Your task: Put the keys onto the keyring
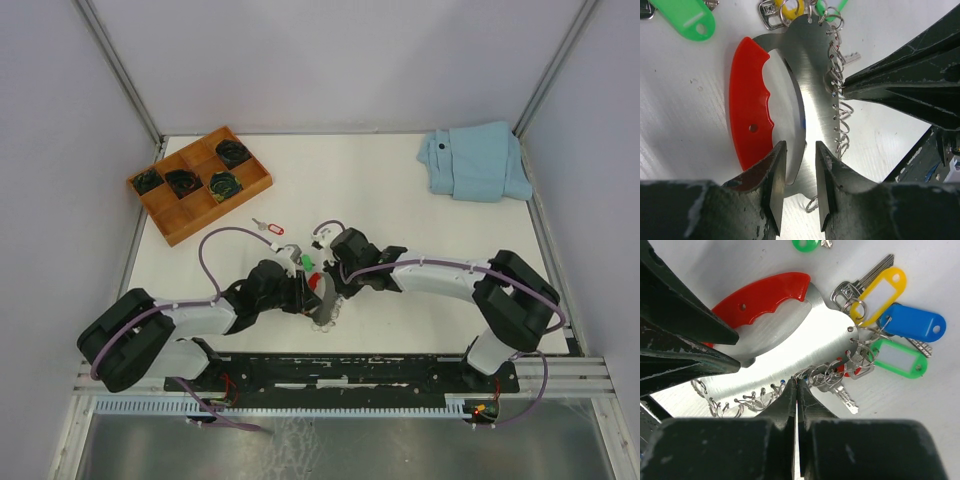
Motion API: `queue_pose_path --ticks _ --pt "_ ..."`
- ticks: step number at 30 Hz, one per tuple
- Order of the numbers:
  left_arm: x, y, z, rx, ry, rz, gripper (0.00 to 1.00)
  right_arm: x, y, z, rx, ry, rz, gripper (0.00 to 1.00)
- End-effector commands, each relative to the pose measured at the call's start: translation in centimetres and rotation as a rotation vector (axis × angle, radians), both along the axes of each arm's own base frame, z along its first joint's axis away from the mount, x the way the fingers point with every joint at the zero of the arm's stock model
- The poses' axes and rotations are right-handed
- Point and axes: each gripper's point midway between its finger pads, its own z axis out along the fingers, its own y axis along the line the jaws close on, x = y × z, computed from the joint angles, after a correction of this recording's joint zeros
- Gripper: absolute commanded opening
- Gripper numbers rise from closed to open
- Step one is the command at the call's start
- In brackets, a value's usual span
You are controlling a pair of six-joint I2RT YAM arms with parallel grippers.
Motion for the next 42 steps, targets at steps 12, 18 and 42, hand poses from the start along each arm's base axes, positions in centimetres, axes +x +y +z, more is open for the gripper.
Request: queue_pose_path --ticks 12,18,42 --pt "0.4 -3.2 6.8 -0.264 -0.104 -0.065 0.4 0.4 1.2 8.7 0.348 -0.214 0.124 0.01" --pt "-0.3 -4.8 8.9 -0.404 -0.115 -0.123 0.42 0.9 1.1 7.9 0.432 -0.231 0.14 0.01" --pt "3.1 -1.4 14.8 -0.294 -0.836 -0.194 0.56 1.1 -0.8 10.5 0.415 -0.328 0.317 0.01"
